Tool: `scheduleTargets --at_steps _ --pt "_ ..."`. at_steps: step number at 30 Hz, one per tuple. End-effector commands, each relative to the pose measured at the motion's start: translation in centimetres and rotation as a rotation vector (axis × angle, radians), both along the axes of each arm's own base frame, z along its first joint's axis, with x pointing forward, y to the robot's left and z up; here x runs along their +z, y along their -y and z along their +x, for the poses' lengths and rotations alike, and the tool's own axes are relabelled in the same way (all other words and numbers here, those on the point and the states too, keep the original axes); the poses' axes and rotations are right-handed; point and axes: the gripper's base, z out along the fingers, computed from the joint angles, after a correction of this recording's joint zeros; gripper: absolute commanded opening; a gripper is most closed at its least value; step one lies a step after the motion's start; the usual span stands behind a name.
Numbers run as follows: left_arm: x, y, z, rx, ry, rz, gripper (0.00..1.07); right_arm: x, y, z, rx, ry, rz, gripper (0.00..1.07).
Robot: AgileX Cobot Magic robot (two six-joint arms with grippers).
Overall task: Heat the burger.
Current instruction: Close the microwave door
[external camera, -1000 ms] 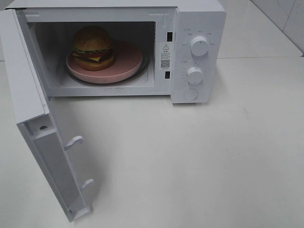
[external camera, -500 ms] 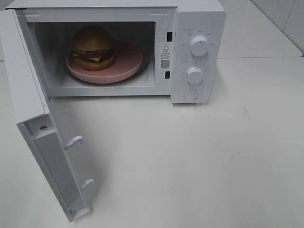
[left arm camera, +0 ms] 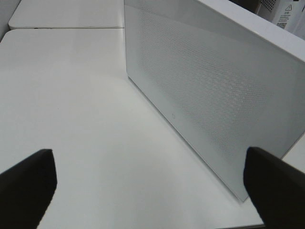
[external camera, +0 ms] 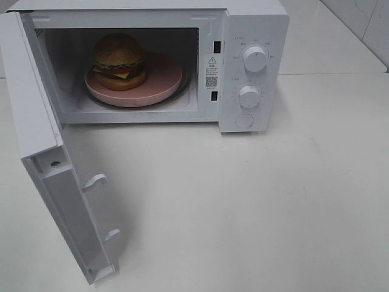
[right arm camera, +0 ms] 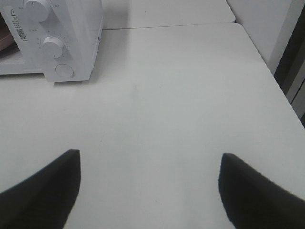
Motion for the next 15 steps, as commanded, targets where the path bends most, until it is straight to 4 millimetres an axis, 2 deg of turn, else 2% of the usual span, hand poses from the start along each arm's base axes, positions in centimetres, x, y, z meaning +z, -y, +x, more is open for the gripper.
scheduleTargets --at_steps 1,15 --pt "0.0 0.01 -0.18 0.006 0.026 -0.001 1.0 0.03 0.04 -0.37 -0.002 0.035 -0.012 0.76" --pt "0.01 0.01 -0.18 0.005 0.026 -0.002 1.0 0.03 0.04 -0.37 -0.002 0.035 -0.012 0.76"
